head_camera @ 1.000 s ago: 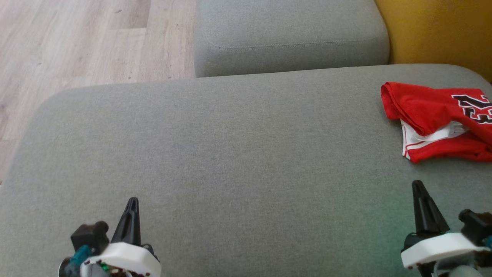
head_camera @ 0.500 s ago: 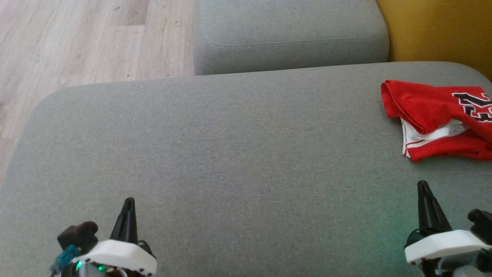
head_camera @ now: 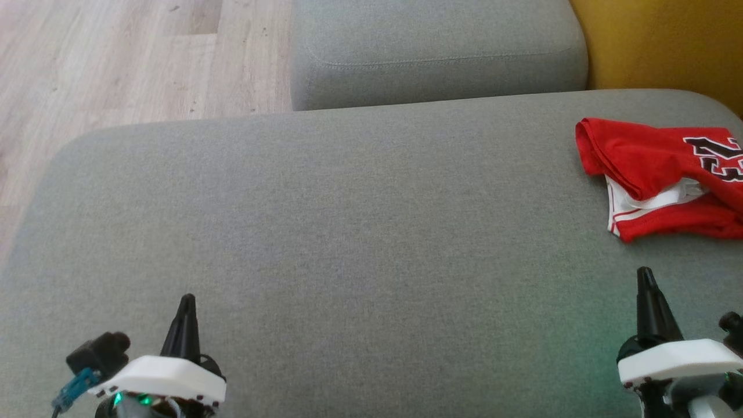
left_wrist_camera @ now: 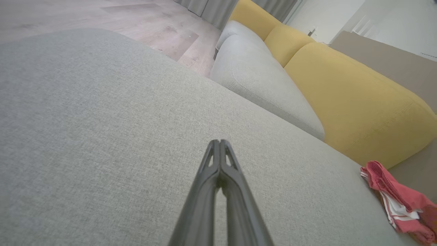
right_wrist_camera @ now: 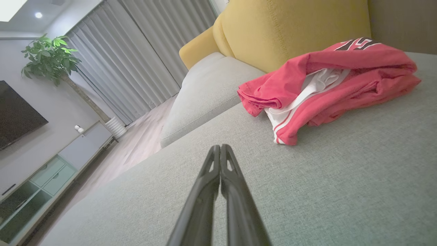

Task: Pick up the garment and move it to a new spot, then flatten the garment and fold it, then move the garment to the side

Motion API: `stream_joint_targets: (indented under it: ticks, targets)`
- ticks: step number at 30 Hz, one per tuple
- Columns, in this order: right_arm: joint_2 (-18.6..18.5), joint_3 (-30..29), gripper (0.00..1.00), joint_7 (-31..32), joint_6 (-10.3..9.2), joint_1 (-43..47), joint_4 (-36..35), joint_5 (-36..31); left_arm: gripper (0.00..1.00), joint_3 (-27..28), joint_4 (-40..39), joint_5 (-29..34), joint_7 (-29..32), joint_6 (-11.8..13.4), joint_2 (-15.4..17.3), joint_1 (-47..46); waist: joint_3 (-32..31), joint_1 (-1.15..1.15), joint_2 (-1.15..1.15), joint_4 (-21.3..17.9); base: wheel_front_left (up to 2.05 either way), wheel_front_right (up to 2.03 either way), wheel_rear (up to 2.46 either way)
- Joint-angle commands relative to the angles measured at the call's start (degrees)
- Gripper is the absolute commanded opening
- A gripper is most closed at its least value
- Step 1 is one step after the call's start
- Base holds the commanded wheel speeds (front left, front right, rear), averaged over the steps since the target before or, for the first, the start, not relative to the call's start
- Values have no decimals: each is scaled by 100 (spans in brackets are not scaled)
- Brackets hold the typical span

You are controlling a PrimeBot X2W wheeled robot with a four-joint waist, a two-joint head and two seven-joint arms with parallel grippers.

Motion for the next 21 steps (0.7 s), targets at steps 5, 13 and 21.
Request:
stream_joint_targets:
  ticks: [5,13,21]
  targets:
    - [4,-76,0,103,16,-349,-220,376,0,172,-239,-401,96,-47,26,-380,16,0,0,-4,0,0,0]
    - [67,-142,0,236,19,-390,-236,846,0,245,-255,-929,231,-85,28,-421,42,0,0,-11,0,0,0]
    - [130,-208,0,369,21,-431,-251,1316,0,318,-271,-1457,366,-123,29,-462,69,0,0,-18,0,0,0]
